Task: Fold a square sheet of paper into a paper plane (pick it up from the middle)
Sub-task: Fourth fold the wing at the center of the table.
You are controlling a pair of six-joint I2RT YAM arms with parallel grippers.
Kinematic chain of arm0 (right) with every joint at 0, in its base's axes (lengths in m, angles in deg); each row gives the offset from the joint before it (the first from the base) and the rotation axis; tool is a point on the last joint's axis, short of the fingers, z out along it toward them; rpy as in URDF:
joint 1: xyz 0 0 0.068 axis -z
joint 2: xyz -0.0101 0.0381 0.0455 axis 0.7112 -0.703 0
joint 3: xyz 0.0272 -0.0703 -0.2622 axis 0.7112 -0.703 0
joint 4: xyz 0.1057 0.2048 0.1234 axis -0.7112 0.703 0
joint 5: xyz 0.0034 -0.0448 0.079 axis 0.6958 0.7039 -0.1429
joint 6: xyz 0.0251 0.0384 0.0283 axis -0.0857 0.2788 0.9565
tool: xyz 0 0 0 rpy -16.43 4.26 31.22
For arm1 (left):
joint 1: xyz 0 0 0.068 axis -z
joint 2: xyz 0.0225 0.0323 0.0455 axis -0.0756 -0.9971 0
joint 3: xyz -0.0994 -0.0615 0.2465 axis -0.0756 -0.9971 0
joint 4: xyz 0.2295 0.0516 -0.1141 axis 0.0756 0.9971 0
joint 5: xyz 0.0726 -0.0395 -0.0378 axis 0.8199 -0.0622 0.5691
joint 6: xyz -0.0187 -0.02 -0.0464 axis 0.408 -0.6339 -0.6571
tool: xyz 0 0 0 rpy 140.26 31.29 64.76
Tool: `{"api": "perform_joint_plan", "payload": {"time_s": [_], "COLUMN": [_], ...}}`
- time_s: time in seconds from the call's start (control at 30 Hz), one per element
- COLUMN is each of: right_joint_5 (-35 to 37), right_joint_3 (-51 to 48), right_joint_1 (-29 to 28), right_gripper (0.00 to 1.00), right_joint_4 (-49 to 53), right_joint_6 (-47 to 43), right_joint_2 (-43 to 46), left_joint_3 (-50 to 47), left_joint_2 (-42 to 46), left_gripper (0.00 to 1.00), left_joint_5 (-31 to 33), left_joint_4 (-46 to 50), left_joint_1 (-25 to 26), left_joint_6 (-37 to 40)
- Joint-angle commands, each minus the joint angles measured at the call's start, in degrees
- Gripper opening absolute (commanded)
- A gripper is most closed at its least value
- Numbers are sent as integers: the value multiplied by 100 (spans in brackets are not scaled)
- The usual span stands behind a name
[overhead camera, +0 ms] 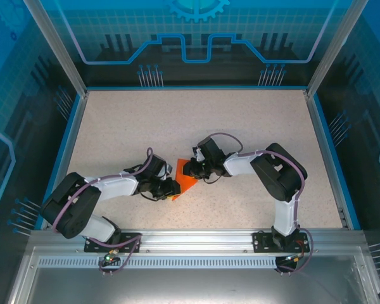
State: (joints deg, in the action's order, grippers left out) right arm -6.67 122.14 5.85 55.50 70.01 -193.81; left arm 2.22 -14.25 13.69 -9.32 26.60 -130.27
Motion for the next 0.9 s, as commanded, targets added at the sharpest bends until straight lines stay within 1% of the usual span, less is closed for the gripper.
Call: {"api": "perform_joint_plan", "payload": {"time_s": [0.0, 0.23, 0.37, 0.43, 0.53, 0.63, 0.73, 0.87], "right_joint_5": [233, 222, 175, 123, 76, 74, 40, 3], "right_joint_3": [-8, -15, 21, 28, 45, 171, 198, 298], "right_joint_1": [86, 93, 90, 90, 95, 91, 99, 99], "right_gripper": [18, 18, 18, 18, 18, 18, 19, 19], "right_joint_4": [468, 488, 563, 599, 671, 912, 915, 986], "right_joint_6": [-159, -178, -191, -179, -174, -244, -186, -157], "right_joint_2": [-216, -227, -243, -234, -172, -145, -150, -155], "left_joint_3": [-137, -268, -339, -297, -102, 175, 516, 996], "left_joint_2": [64, 355, 721, 986, 1437, 1628, 1350, 517], "left_gripper": [26, 26, 26, 25, 26, 28, 30, 25], "left_joint_5": [-142, -253, -276, -174, 25, 37, -79, -421], "left_joint_4": [571, 1056, 1272, 1417, 1632, 1609, 1342, 946], "left_joint_1": [43, 43, 44, 44, -56, -307, -437, -444], "left_joint_6": [308, 592, 576, 500, 393, 284, 268, 284]}}
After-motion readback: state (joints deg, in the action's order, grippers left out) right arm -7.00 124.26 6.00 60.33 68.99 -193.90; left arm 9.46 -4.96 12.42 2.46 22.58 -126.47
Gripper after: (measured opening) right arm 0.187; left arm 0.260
